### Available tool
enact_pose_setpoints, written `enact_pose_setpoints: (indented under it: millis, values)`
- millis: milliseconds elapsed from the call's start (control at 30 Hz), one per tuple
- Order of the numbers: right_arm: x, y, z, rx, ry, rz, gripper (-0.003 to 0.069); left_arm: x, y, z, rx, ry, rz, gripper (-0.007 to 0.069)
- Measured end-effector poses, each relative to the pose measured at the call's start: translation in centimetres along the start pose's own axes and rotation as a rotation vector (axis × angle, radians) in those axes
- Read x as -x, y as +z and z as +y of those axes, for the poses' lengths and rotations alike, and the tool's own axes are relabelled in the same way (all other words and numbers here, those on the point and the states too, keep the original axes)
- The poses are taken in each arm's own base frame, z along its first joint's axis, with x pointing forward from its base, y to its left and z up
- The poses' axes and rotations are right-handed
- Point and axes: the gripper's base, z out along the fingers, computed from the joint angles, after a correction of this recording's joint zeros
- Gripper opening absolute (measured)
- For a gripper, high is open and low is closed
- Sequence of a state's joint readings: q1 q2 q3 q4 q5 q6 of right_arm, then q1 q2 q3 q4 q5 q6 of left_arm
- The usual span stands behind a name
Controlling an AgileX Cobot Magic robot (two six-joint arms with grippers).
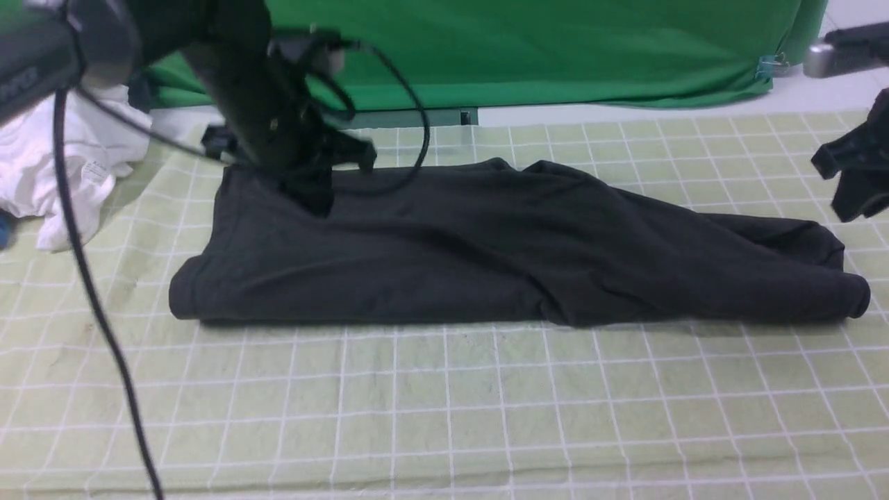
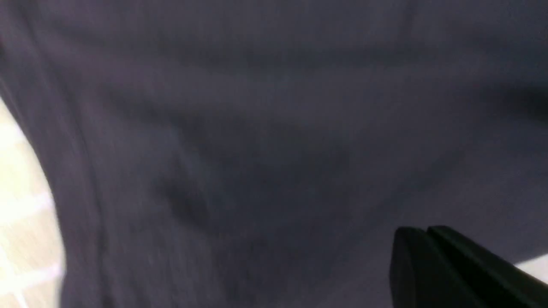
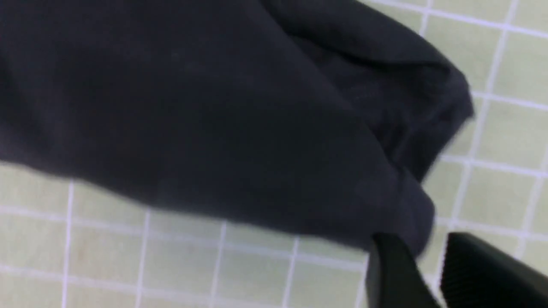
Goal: Fold a long-sleeved shirt over a green coffee tablecloth.
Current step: 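Pull the folded dark garment lengthwise by its ends to straighten it flat on the table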
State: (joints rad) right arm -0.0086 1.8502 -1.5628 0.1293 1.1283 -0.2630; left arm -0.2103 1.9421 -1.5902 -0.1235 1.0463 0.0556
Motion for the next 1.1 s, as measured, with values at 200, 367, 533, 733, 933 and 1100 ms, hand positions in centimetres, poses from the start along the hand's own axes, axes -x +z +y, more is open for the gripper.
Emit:
enact_pose_setpoints:
  millis: [200, 367, 533, 733, 933, 1100]
  values:
    - [1.4, 5.4, -0.4, 0.022, 0.008, 0.031, 0.0342, -4.5, 5.3, 0.7, 0.015, -0.026, 0.073, 0.0012]
    - [1.7, 8.2, -0.6, 0.026, 0.012, 0.053, 0.0349, -5.3, 6.3, 0.9, 0.025, -0.030, 0.069, 0.0012]
    - [2.1, 11.1, -0.9, 0.026, 0.015, 0.056, 0.0352, -5.4, 6.6, 1.0, 0.029, -0.033, 0.060, 0.0012]
    - [2.2, 11.7, -0.7, 0.047, -0.017, 0.058, 0.0161, -5.4, 6.6, 1.0, 0.029, -0.036, 0.057, 0.0012]
    - [2.1, 11.0, -0.7, 0.041, -0.042, 0.054, 0.0019, -5.4, 6.6, 1.0, 0.029, -0.036, 0.057, 0.0012]
    - [2.1, 7.8, -0.8, -0.005, -0.074, 0.001, 0.0018, -5.4, 6.6, 1.0, 0.029, -0.036, 0.057, 0.0012]
